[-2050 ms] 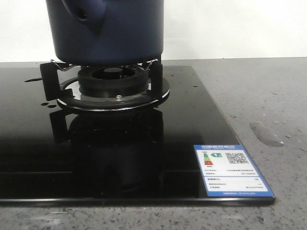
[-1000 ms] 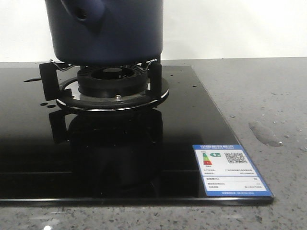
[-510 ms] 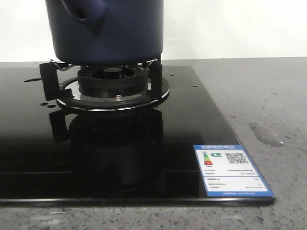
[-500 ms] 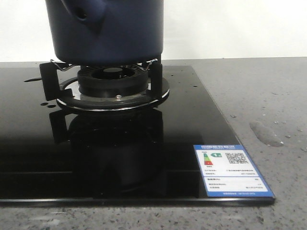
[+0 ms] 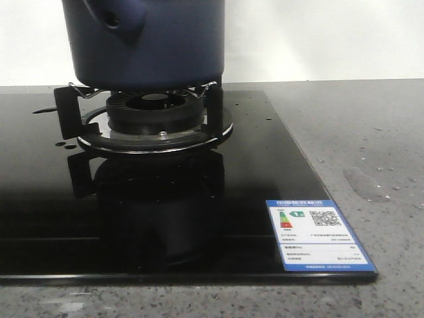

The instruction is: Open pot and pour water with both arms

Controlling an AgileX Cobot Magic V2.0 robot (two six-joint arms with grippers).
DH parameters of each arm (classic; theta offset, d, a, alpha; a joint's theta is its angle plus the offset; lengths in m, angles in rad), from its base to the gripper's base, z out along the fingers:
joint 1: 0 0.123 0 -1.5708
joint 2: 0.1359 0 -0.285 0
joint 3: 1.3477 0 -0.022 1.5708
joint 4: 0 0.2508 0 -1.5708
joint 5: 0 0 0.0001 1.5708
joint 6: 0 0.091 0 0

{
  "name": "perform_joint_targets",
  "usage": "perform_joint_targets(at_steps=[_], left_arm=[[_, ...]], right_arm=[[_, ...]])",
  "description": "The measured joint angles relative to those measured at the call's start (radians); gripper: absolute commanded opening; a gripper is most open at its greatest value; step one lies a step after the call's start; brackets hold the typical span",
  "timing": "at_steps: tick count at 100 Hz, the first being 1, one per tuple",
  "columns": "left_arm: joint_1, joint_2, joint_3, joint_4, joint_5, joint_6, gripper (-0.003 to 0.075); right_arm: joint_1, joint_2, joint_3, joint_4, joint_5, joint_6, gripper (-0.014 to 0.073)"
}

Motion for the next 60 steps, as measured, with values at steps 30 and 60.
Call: perform_joint_targets(at_steps=[30,60], left_arm=[[-0.061,0.180,-0.130,-0.010,0.064,0.042,0.0242],[-0.090,0.361,-0.198,-0.088,0.189,0.166,0.0242]], right_arm=[[-0.168,-0.331,0.626,0.041,-0.004,-0.100,-0.0063],[-0.373,-0.595,1.146,0.087,-0.087,-0.170,-0.0063]])
